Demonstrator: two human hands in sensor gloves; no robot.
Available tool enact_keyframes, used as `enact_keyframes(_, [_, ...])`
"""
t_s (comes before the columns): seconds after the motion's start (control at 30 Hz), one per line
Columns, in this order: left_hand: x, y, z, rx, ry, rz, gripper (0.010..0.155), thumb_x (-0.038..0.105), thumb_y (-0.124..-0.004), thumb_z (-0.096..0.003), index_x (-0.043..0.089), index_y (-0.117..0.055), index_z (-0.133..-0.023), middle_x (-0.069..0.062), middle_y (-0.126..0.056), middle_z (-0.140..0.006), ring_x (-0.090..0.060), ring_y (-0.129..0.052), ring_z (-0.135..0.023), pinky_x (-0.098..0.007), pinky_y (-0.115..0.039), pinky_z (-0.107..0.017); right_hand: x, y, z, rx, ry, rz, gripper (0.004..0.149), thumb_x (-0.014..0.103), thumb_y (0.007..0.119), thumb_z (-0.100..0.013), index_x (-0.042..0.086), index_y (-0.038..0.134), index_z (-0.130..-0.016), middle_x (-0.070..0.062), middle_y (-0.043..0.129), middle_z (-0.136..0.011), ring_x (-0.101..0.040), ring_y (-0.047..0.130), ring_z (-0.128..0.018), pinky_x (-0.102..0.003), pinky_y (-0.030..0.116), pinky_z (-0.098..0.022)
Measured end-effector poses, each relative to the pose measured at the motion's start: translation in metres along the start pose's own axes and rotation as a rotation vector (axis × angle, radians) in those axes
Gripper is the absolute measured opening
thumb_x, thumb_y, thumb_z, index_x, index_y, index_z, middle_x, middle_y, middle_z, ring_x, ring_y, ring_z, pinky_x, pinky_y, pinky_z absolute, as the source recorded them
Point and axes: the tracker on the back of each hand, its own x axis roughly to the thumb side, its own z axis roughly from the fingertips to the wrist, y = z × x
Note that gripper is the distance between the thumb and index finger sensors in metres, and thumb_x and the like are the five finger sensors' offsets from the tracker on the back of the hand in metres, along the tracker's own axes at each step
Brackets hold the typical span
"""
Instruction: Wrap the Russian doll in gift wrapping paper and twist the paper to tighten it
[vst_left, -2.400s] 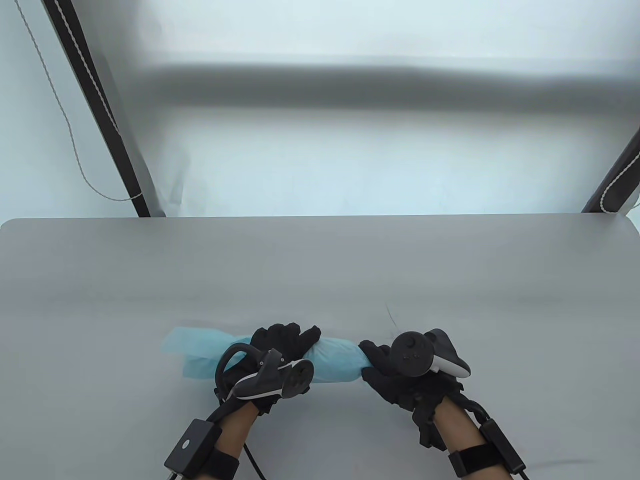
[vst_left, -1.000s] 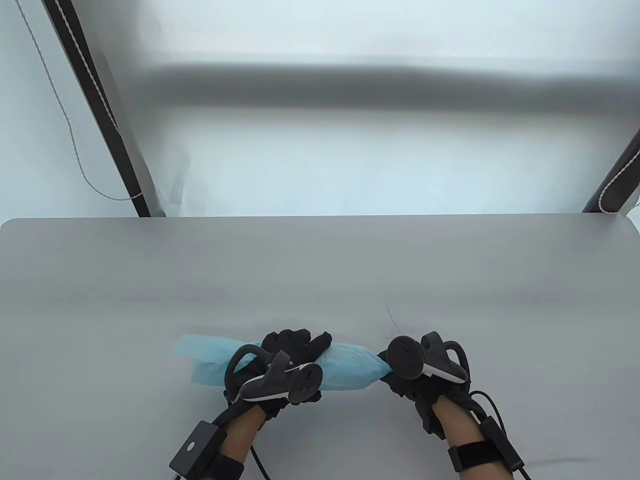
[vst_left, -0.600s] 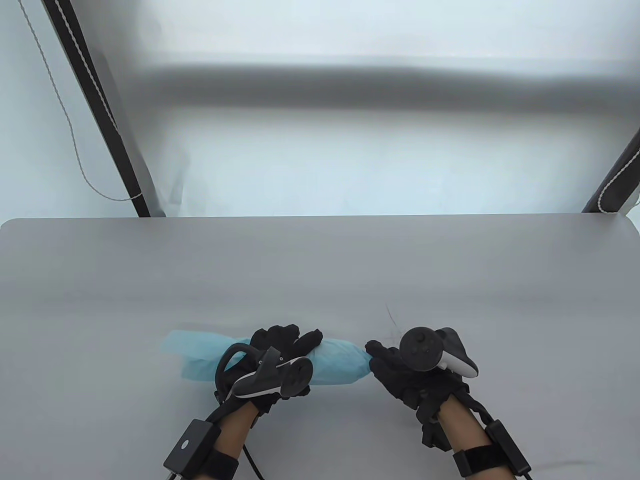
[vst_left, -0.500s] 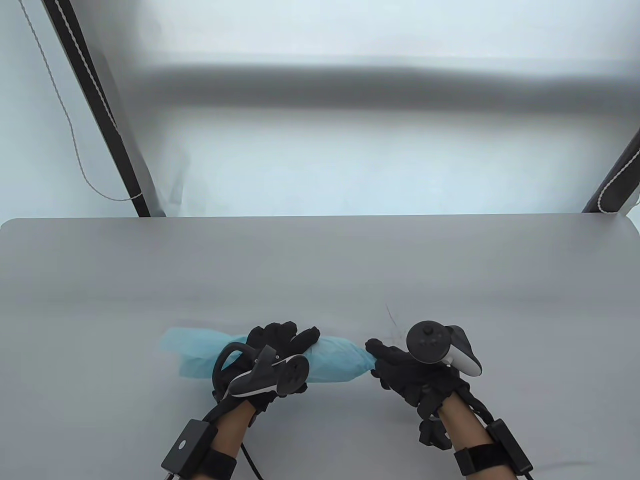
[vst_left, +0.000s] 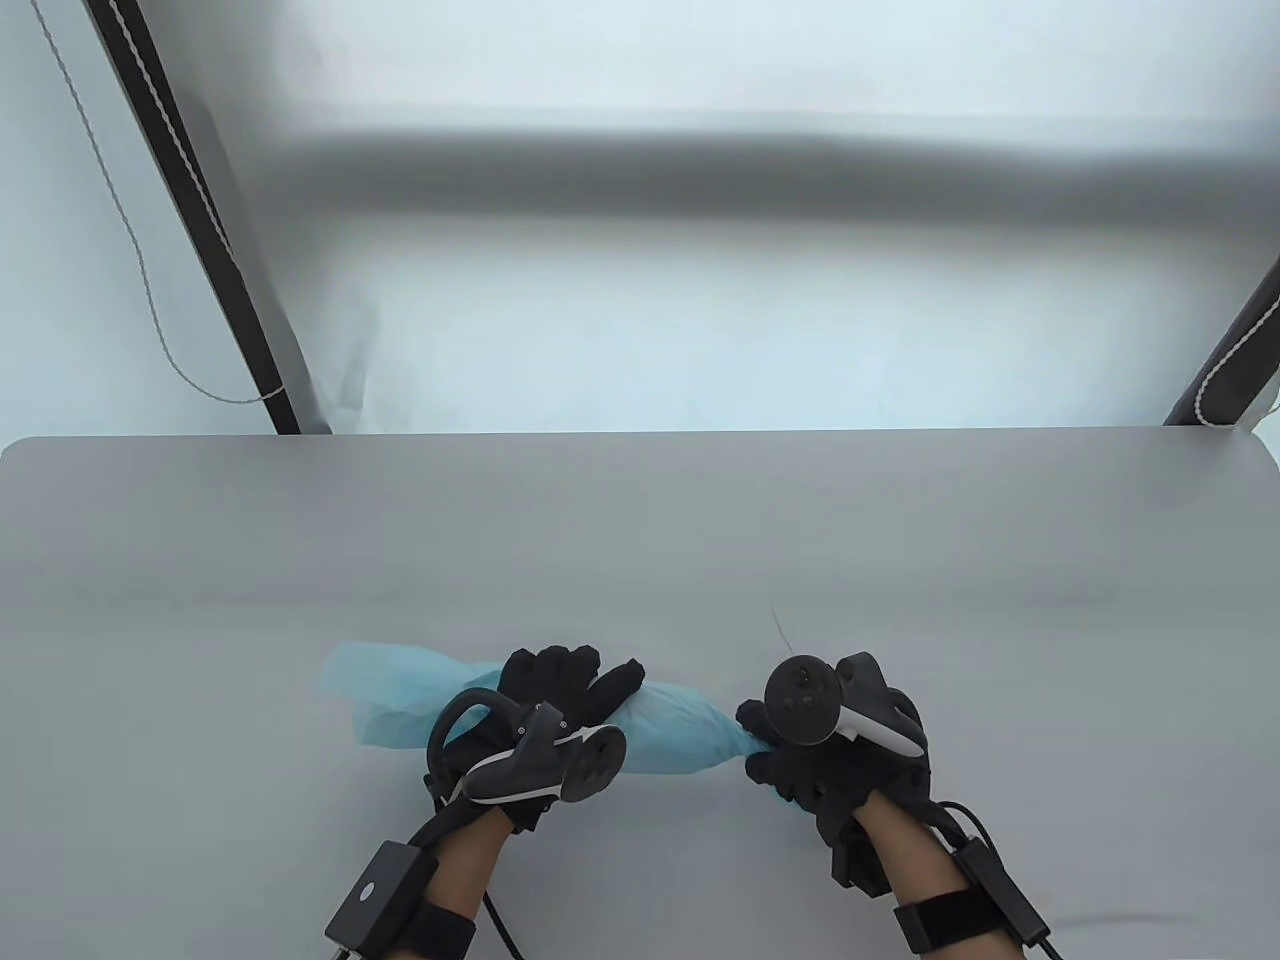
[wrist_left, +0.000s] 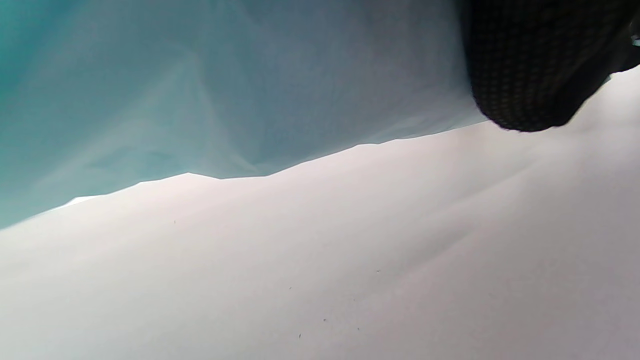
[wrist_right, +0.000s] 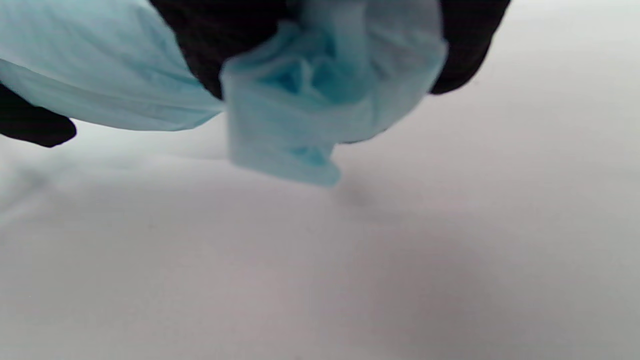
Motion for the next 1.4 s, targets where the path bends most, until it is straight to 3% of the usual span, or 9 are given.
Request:
enact_keyframes(0.23, [0.006, 0.003, -0.003, -0.004, -0.011, -0.018, 0.106, 0.068, -0.098, -0.032, 0.044, -0.034, -0.113, -0.015, -0.06, -0.118, -0.041, -0.068, -0.103, -0.069, -0.056, -0.072, -0.005, 0.0, 0.001, -0.117, 0.072, 0.104, 0.055, 0.035, 0.093, -0.055, 0.028, 0.079, -0.108, -0.014, 0.086, -0.085, -0.024, 0.092, -0.069, -0.048, 0.081, -0.061])
enact_keyframes(0.47, [0.009, 0.003, -0.004, -0.008, -0.007, 0.006, 0.105, 0.068, -0.097, -0.0329, 0.043, -0.034, -0.113, -0.016, -0.061, -0.118, -0.041, -0.069, -0.102, -0.069, -0.057, -0.071, -0.006, 0.004, -0.006, -0.097, 0.099, 0.135, 0.067, 0.037, 0.096, -0.055, 0.011, 0.071, -0.111, -0.004, 0.088, -0.076, -0.016, 0.095, -0.06, -0.042, 0.086, -0.053])
enact_keyframes(0.6, [0.012, 0.009, -0.003, 0.016, -0.008, 0.02, 0.104, 0.069, -0.097, -0.0325, 0.045, -0.036, -0.113, -0.015, -0.062, -0.117, -0.04, -0.07, -0.101, -0.07, -0.056, -0.071, -0.015, 0.004, -0.006, -0.108, 0.168, 0.145, 0.076, 0.045, 0.096, -0.054, 0.016, 0.062, -0.116, 0.006, 0.088, -0.062, -0.006, 0.095, -0.044, -0.032, 0.089, -0.037])
enact_keyframes(0.73, [0.015, 0.013, -0.003, 0.023, -0.007, 0.043, 0.104, 0.07, -0.097, -0.0324, 0.044, -0.036, -0.113, -0.015, -0.063, -0.117, -0.041, -0.071, -0.101, -0.07, -0.056, -0.071, -0.019, 0.008, -0.007, -0.09, 0.183, 0.163, 0.054, 0.041, 0.085, -0.06, 0.02, 0.074, -0.108, 0.008, 0.083, -0.058, -0.005, 0.092, -0.035, -0.034, 0.088, -0.032])
enact_keyframes(0.9, [0.01, 0.011, -0.002, 0.022, 0.009, 0.074, 0.104, 0.069, -0.097, -0.0328, 0.044, -0.035, -0.113, -0.015, -0.061, -0.118, -0.041, -0.069, -0.101, -0.07, -0.056, -0.071, -0.01, 0.011, -0.006, -0.174, 0.16, 0.239, 0.036, 0.037, 0.074, -0.064, 0.033, 0.082, -0.099, 0.006, 0.079, -0.07, -0.017, 0.093, -0.057, -0.047, 0.084, -0.052])
enact_keyframes(1.03, [0.004, 0.01, -0.001, 0.023, 0.018, 0.107, 0.104, 0.069, -0.097, -0.0331, 0.045, -0.034, -0.113, -0.015, -0.06, -0.118, -0.041, -0.068, -0.102, -0.07, -0.055, -0.071, -0.006, 0.01, -0.002, -0.268, 0.102, 0.207, 0.034, 0.029, 0.074, -0.064, 0.035, 0.082, -0.097, -0.003, 0.075, -0.095, -0.038, 0.082, -0.089, -0.058, 0.074, -0.066])
enact_keyframes(1.1, [0.004, 0.01, -0.001, 0.022, 0.012, 0.115, 0.104, 0.069, -0.097, -0.033, 0.045, -0.033, -0.113, -0.015, -0.06, -0.119, -0.041, -0.068, -0.103, -0.07, -0.055, -0.071, -0.004, 0.01, 0.0, -0.304, 0.062, 0.19, 0.034, 0.02, 0.075, -0.062, 0.033, 0.085, -0.092, -0.019, 0.071, -0.116, -0.045, 0.078, -0.1, -0.062, 0.071, -0.072])
enact_keyframes(1.27, [0.003, 0.008, -0.002, 0.011, -0.005, 0.139, 0.105, 0.069, -0.096, -0.0329, 0.045, -0.033, -0.113, -0.014, -0.06, -0.119, -0.04, -0.069, -0.103, -0.071, -0.055, -0.071, -0.008, 0.012, 0.001, -0.313, 0.009, 0.081, 0.034, 0.008, 0.073, -0.061, 0.03, 0.092, -0.079, -0.017, 0.093, -0.101, -0.038, 0.103, -0.08, -0.047, 0.09, -0.059])
enact_keyframes(1.4, [0.001, 0.007, -0.002, -0.003, 0.002, 0.145, 0.104, 0.069, -0.096, -0.033, 0.045, -0.033, -0.113, -0.014, -0.06, -0.119, -0.04, -0.069, -0.103, -0.07, -0.055, -0.071, -0.007, 0.011, -0.001, -0.213, 0.029, 0.108, 0.037, 0.015, 0.072, -0.065, 0.032, 0.08, -0.096, -0.021, 0.09, -0.104, -0.023, 0.108, -0.058, -0.038, 0.094, -0.043])
